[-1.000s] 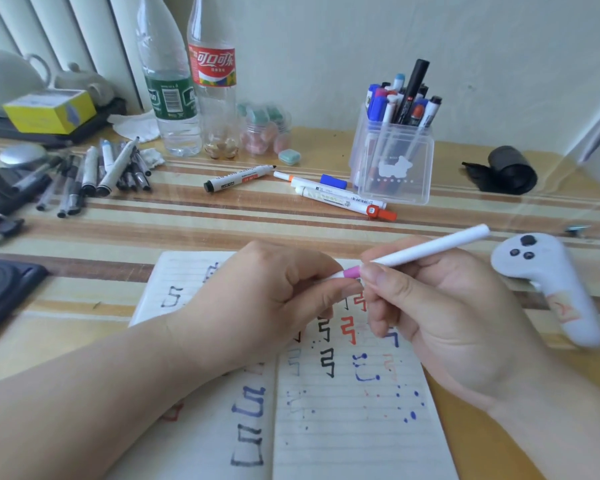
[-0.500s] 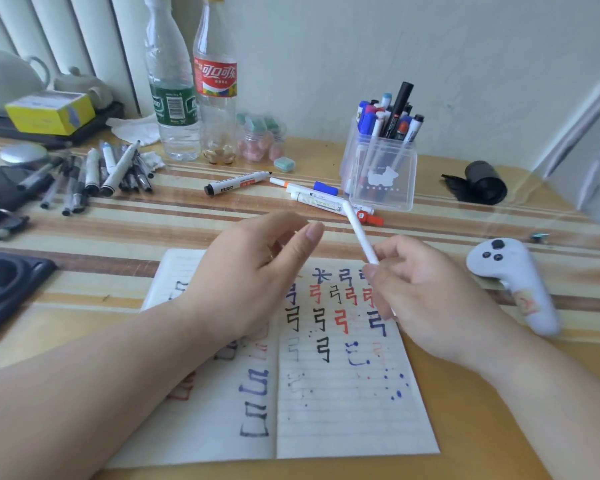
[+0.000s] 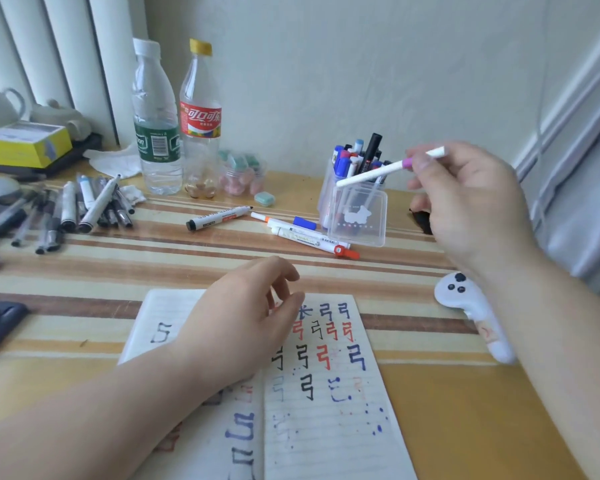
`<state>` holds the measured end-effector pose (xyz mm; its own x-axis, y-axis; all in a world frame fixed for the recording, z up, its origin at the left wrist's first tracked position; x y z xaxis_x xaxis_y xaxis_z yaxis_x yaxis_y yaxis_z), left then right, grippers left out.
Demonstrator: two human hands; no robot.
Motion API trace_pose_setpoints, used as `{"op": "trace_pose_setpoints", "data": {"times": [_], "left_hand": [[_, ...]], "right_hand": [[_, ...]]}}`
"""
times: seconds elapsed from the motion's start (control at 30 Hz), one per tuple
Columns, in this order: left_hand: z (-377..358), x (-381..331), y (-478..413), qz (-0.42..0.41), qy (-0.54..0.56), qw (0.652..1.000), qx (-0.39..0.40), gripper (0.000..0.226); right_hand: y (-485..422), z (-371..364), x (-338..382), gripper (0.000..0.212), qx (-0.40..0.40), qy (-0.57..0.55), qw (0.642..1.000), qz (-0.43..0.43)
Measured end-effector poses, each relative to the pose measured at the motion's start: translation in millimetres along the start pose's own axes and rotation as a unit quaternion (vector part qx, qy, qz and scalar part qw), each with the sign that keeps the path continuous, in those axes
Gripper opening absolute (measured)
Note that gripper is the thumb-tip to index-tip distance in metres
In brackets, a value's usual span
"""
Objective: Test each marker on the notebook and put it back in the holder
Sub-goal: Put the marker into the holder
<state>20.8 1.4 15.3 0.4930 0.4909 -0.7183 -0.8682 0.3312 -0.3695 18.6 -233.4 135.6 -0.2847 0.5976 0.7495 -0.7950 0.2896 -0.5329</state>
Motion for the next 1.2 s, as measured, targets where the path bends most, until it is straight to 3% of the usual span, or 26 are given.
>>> {"op": "trace_pose_setpoints", "data": {"times": [0.07, 0.17, 0.23, 0.33, 0.47, 0.73, 0.9, 1.07, 1.2], "left_hand": [[-1, 0, 0, 0.003, -0.004, 1.000, 0.011, 0.014], [-1, 0, -1, 0.006, -0.008, 1.000, 0.015, 0.014], [-1, 1, -1, 0.009, -0.011, 1.000, 0.016, 0.015], [-1, 2, -1, 0.010, -0.004, 1.000, 0.011, 0.014], [1, 3, -2, 0.007, 0.020, 1.000, -0.004, 0.014], [2, 3, -2, 0.002, 0.025, 1.000, -0.015, 0.014], [2, 3, -2, 0.005, 0.020, 1.000, -0.012, 0.015], [1, 3, -2, 0.009, 0.018, 1.000, -0.008, 0.015], [1, 3, -3, 0.013, 0.015, 1.000, -0.007, 0.014]], "right_hand": [[-35, -1, 13, 0.015, -0.031, 0.077, 0.995, 0.046], [-88, -4, 22, 0.006, -0.079, 0.098, 0.988, 0.087], [-115, -10, 24, 0.021, -0.101, 0.116, 0.982, 0.105], [-136, -22, 20, 0.036, -0.097, 0.160, 0.974, 0.130], [-138, -36, 8, 0.032, -0.079, 0.226, 0.960, 0.149], [-149, -39, 14, 0.030, -0.045, 0.234, 0.964, 0.115], [-139, -52, -8, 0.019, 0.041, 0.326, 0.943, 0.059], [-124, -59, -36, 0.039, 0.110, 0.326, 0.939, -0.015], [-125, -58, -30, 0.023, 0.151, 0.326, 0.933, -0.032]]}}
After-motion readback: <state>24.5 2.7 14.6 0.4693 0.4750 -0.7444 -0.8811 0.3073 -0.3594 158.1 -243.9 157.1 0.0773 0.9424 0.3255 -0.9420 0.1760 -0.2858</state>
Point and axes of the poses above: each hand's wrist, its own y-axis away from the middle knuckle, its own z-axis out of the back of the hand, x = y × z, the point moved 5 cm from there along -y, towards the middle knuckle, and after that the axes turned 4 degrees about y, right-handed, at the moved point
